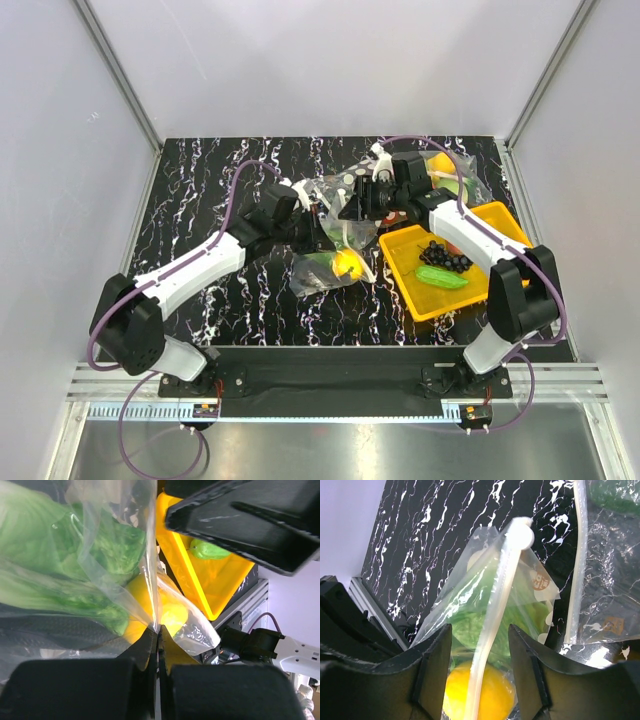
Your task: Open the zip-top bag and remove the fake food
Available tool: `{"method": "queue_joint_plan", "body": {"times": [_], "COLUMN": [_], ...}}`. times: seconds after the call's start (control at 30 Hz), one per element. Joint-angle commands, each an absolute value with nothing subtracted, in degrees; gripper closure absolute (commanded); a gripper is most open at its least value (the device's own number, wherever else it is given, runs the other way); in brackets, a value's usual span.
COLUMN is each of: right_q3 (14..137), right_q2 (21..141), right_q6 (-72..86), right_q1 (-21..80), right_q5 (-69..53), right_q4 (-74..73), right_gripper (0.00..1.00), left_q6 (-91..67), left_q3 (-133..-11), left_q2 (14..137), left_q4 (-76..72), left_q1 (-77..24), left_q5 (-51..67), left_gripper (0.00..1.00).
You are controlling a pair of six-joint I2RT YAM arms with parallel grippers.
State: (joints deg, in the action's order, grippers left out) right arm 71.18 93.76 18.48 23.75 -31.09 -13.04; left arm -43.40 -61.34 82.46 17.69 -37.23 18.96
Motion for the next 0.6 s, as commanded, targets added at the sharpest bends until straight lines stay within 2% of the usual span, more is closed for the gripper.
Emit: {"method": "queue_joint_plan", "body": {"times": [0.0, 0.13, 0.27, 0.33, 0.5, 0.57], "right_q3": [73.56, 73.13, 72.42, 72.25, 71.46, 71.28], "right_q2": [94.13, 94.66, 94.66, 94.66, 95.71, 96.24], "right_q6": [18.81, 18.55, 18.72, 18.98, 22.23, 22.67], "right_q1": [24.43, 24.52, 24.52, 24.52, 24.52, 24.61], "right_q5": [-32.61, -32.08, -32.43, -34.10, -40.33, -40.78], "right_q4": [-10.55, -10.55, -9.59, -8.79, -4.14, -3.96], "right_gripper": [0.43, 0.34, 0.34, 0.37, 0.53, 0.55], "left_q6": [-42.89, -42.80, -42.54, -42.54, -42.37, -42.28], "left_q3": [-61.70, -61.61, -62.05, -61.96, -61.44, -61.35], "left_q2": [79.37, 79.36, 79.63, 79.80, 79.72, 79.37], "left_q4": [12.40, 11.43, 11.34, 11.08, 10.37, 10.20], "left_q1": [-37.44, -37.53, -37.53, -37.53, -37.70, -37.62], "left_q5": [22.50, 23.55, 24.17, 24.87, 25.66, 25.49], "left_gripper": [1.00, 1.00, 1.00, 1.00, 1.00, 1.00]}}
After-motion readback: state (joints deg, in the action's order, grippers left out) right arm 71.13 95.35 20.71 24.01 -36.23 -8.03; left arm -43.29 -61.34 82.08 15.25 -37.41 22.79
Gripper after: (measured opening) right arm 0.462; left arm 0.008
